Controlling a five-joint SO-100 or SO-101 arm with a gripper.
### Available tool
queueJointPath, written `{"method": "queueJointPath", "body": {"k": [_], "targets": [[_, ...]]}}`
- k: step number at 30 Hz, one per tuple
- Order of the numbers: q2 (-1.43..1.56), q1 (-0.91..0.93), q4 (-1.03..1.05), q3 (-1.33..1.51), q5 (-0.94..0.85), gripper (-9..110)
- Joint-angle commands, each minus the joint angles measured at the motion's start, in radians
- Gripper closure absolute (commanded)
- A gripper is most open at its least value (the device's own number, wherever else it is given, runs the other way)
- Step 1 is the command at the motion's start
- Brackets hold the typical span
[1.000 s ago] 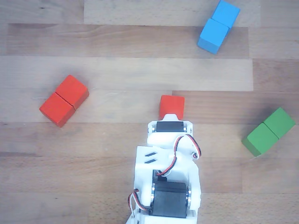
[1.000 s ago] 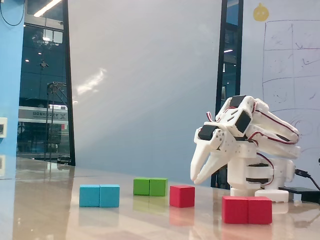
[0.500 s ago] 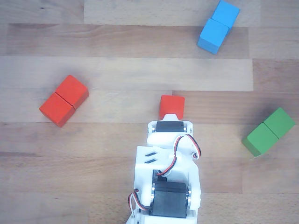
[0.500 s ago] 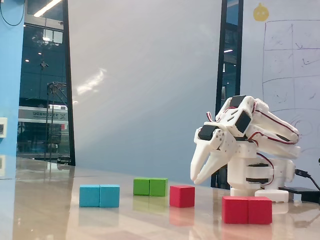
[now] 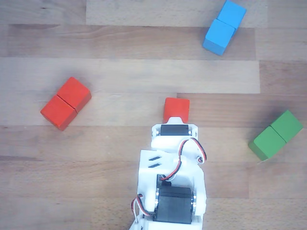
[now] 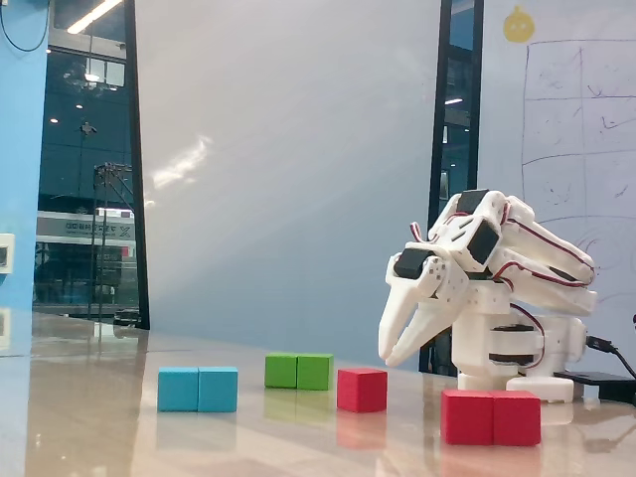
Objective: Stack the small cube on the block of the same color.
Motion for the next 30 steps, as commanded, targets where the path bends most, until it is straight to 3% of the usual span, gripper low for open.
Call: {"method": "queueJointPath", "body": {"k": [1, 23, 30], "targets": [[0.031, 0.005, 0.006, -0.018, -0.002, 101], [0.017, 0.017, 0.006, -0.041, -0.008, 101], [-0.247, 0.058, -0.011, -0.382, -0.002, 101]]}}
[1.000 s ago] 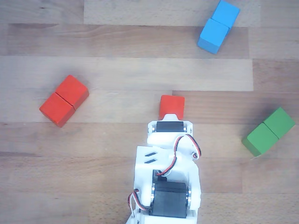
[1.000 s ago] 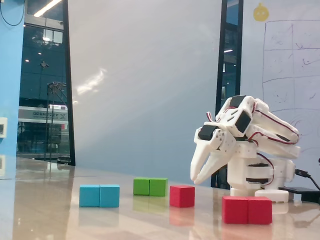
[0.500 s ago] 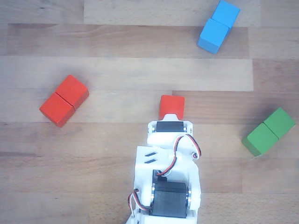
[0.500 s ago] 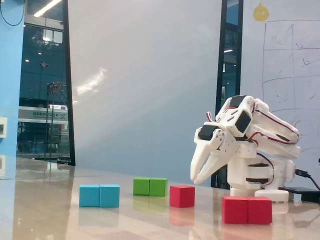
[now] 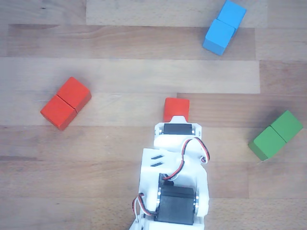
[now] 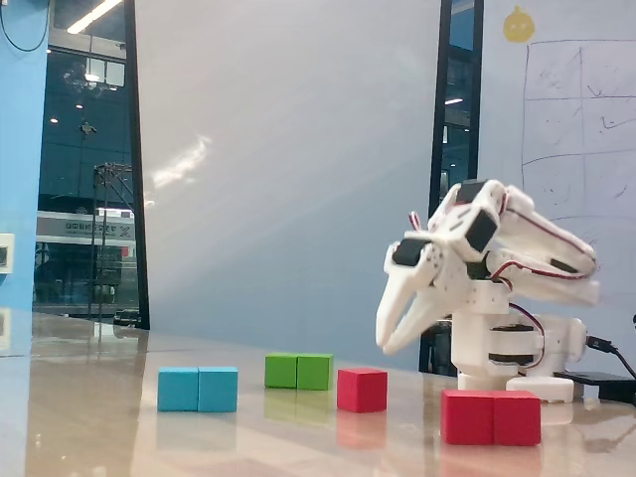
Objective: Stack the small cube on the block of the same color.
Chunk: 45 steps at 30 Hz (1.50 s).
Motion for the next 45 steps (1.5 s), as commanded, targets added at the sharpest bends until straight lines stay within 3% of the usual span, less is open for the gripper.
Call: {"method": "queueJointPath", "body": {"k": [1, 10, 25, 36, 45], "targets": [[-0.198, 0.029, -0.017, -0.334, 0.006, 101], [-0.716, 0.028, 0.002, -0.767, -0.005, 100], [-1.063, -0.054, -0.002, -0.77, -0.008, 100], [-1.124, -0.069, -0.003, -0.772, -0.009, 99], [-1.126, -0.069, 0.002, -0.77, 0.003, 76]]}}
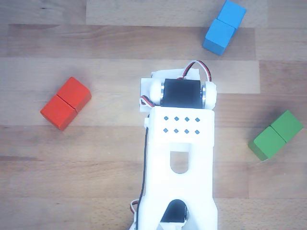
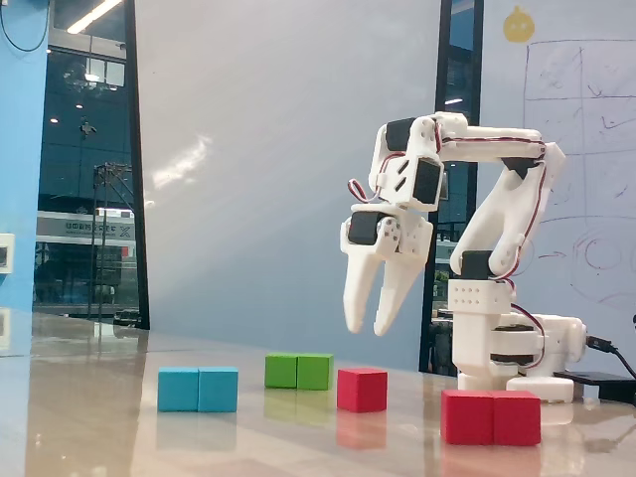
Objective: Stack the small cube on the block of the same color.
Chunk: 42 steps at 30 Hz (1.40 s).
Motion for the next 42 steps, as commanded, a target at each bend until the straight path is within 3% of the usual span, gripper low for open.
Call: {"method": "queueJointPath", "body": {"k": [1, 18, 42], "targets": [[0.0, -0.008, 0.002, -0.101, 0.008, 74], [-0.181, 0.002, -0.043, -0.041, 0.012, 70], [-0.347, 0.005, -0.279, 0.081, 0.002, 70]]}}
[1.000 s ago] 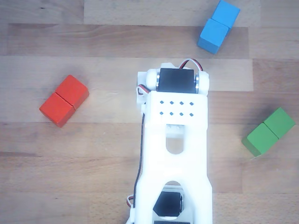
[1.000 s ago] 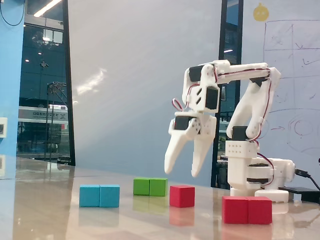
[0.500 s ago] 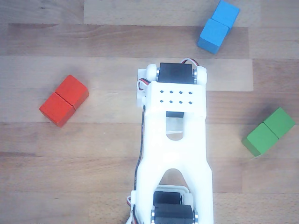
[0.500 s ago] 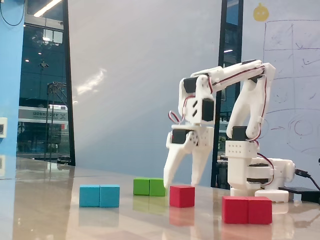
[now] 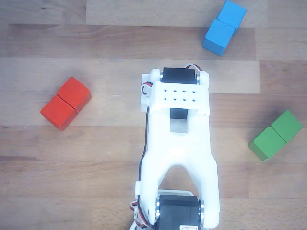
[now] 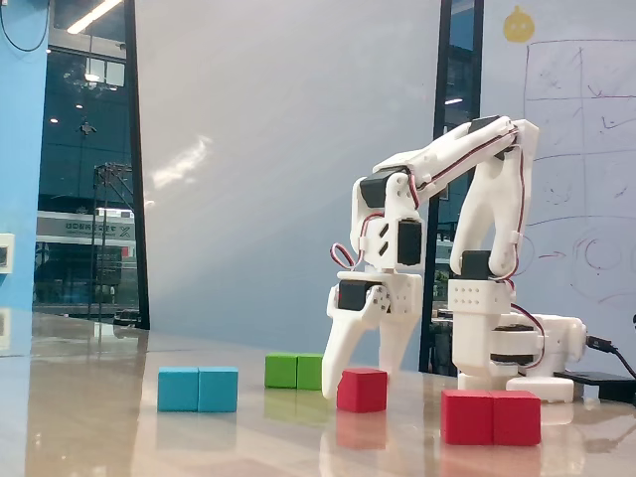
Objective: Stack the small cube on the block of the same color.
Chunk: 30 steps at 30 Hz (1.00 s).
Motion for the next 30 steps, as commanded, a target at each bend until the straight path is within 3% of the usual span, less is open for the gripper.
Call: {"method": "queueJointPath", "body": {"k": [1, 13, 30], "targets": [[0.002, 0.005, -0.025, -0.006, 0.002, 71], [-0.005, 0.005, -0.04, -0.005, 0.011, 86], [0.009, 0.135, -0.089, -0.005, 0.011, 87]]}}
